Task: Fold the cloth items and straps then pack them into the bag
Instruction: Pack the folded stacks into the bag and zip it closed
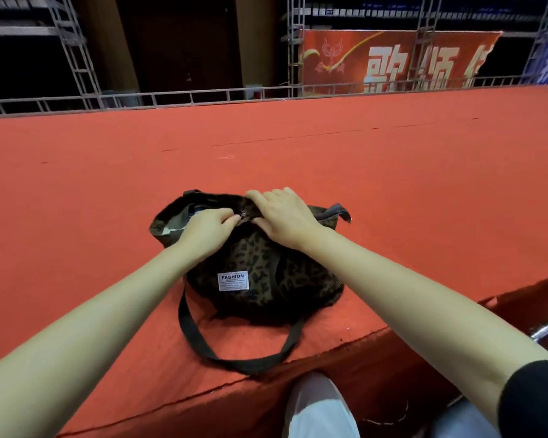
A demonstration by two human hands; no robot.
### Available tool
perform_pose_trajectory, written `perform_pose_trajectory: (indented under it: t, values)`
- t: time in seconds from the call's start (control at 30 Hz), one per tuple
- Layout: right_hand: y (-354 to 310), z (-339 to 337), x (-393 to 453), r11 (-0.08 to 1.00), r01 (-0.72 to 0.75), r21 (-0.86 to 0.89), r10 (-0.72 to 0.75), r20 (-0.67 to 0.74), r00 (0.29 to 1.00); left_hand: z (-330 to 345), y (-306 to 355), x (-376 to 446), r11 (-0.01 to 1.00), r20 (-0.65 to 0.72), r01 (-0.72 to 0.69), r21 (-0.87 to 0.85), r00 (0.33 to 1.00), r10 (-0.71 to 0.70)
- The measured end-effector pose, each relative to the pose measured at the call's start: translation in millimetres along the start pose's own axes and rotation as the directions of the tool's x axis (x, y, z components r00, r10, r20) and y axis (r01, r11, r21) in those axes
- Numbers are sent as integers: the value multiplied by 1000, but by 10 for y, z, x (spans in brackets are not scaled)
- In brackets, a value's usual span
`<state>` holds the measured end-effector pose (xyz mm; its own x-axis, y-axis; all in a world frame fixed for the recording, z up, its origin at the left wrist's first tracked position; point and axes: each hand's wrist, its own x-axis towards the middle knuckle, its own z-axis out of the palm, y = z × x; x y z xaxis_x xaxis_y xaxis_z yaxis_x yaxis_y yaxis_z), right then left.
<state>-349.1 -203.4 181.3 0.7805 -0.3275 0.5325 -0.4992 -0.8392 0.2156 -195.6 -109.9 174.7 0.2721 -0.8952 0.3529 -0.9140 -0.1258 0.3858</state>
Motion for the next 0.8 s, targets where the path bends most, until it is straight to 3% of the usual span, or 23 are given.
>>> perform_pose_trajectory:
  t: [0.17, 0.3, 0.43, 0.53, 0.67, 0.73, 0.8]
  values:
    - [94, -79, 24, 995, 97, 22, -96, -40, 995, -283, -13, 176, 967, 212, 92, -239, 976, -40]
    - [114, -92, 81, 989, 142, -45, -146, -79, 986, -436, -83, 361, 973, 240, 132, -189, 967, -85]
    - [147, -51, 103, 989, 142, -44, -146, -107, 983, -385, -188, 439, 970, 210, 167, -175, 969, -129]
    - [238, 27, -51, 992, 124, -17, -125, -131, 984, -380, -386, 405, 981, 142, 192, -41, 973, -184]
    - [412, 112, -342, 997, 19, 71, -10, -133, 991, -587, -763, 338, 943, -60, 319, 97, 947, -315]
    - [419, 138, -395, 995, -5, 104, 17, -115, 993, -680, -957, 320, 913, -117, 399, 82, 914, -389]
    - [406, 182, -393, 994, 0, 110, 14, -121, 993, -701, -1036, 289, 909, -80, 417, 26, 907, -414]
